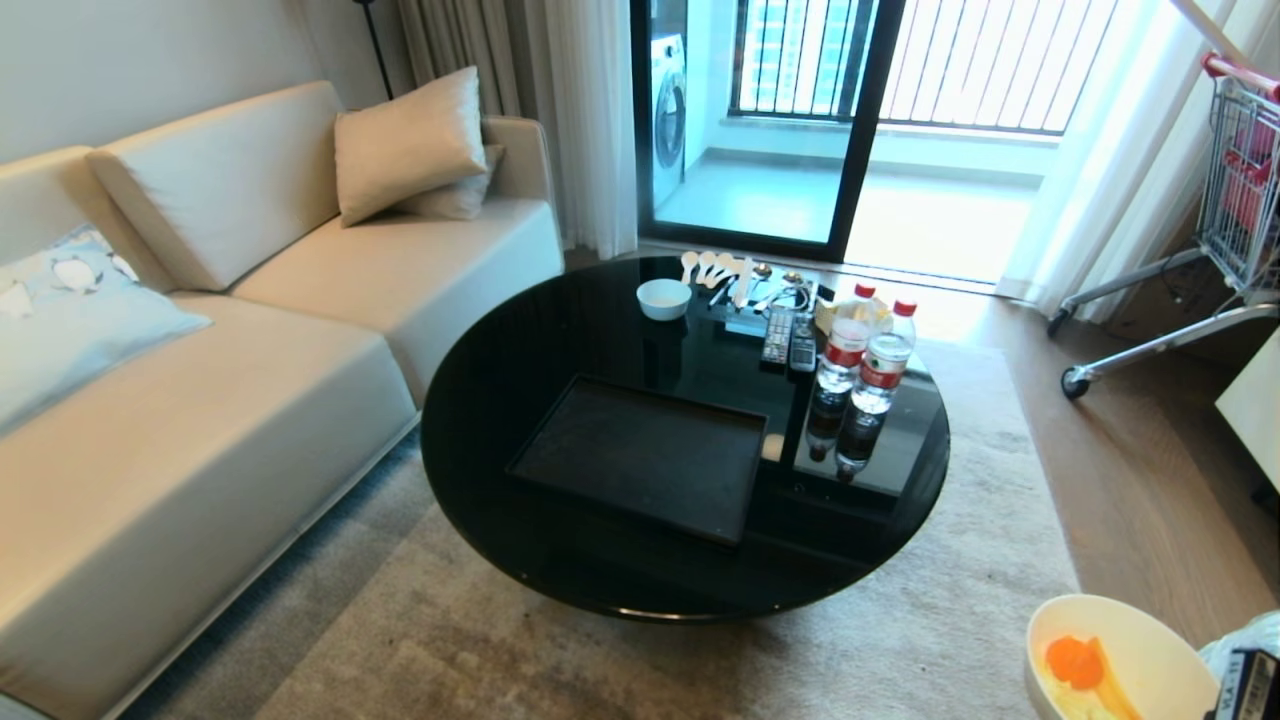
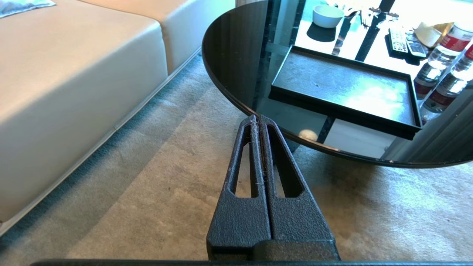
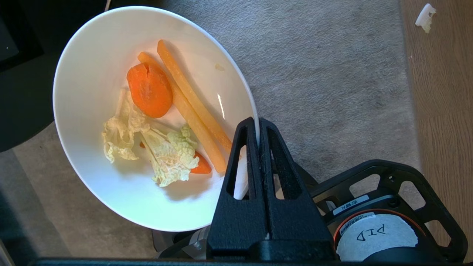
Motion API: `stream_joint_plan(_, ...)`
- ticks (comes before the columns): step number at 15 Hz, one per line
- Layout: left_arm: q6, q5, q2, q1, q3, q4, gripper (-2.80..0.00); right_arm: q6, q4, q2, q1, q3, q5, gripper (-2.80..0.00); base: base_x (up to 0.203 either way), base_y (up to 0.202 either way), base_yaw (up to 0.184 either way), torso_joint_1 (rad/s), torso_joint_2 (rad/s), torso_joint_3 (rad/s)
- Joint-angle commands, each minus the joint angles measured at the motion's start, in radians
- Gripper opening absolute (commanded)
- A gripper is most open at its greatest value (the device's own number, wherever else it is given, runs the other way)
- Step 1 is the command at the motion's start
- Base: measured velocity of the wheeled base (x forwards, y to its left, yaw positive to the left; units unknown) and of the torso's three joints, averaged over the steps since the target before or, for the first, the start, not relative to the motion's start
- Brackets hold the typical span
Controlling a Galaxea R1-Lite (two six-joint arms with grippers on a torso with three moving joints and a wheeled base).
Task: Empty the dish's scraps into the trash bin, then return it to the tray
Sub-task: Move the bowl over the trash can
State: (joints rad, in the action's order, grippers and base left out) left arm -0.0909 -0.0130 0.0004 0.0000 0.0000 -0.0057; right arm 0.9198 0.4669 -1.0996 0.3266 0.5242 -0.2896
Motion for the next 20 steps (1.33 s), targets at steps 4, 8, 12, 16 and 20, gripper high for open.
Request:
stream_joint_plan(4, -0.001, -0.001, 0.0, 0.0, 0.0, 0.0, -2.8, 0.008, 0.002, 0.005, 0.0, 0.002, 0.0, -2.8, 0.0, 0.0, 0.0, 0.0, 0.0, 0.0)
stream_joint_plan(8, -0.001, -0.001, 0.0, 0.0, 0.0, 0.0, -2.8, 0.011, -0.016, -0.004, 0.002, -0.003, 0.001, -2.8, 0.0, 0.0, 0.0, 0.0, 0.0, 0.0)
stream_joint_plan(12, -0.001, -0.001, 0.0, 0.0, 0.0, 0.0, -2.8, 0.01, -0.05, -0.028, 0.003, 0.002, 0.004, -2.8, 0.0, 0.0, 0.0, 0.0, 0.0, 0.0)
stream_joint_plan(16, -0.001, -0.001, 0.0, 0.0, 0.0, 0.0, -2.8, 0.01, -0.048, -0.036, 0.003, 0.0, 0.006, -2.8, 0.0, 0.0, 0.0, 0.0, 0.0, 0.0)
stream_joint_plan(20, -0.001, -0.001, 0.0, 0.0, 0.0, 0.0, -2.8, 0.008, -0.048, -0.036, 0.002, 0.004, 0.006, -2.8, 0.0, 0.008, -0.134, -0.002, 0.0, 0.002)
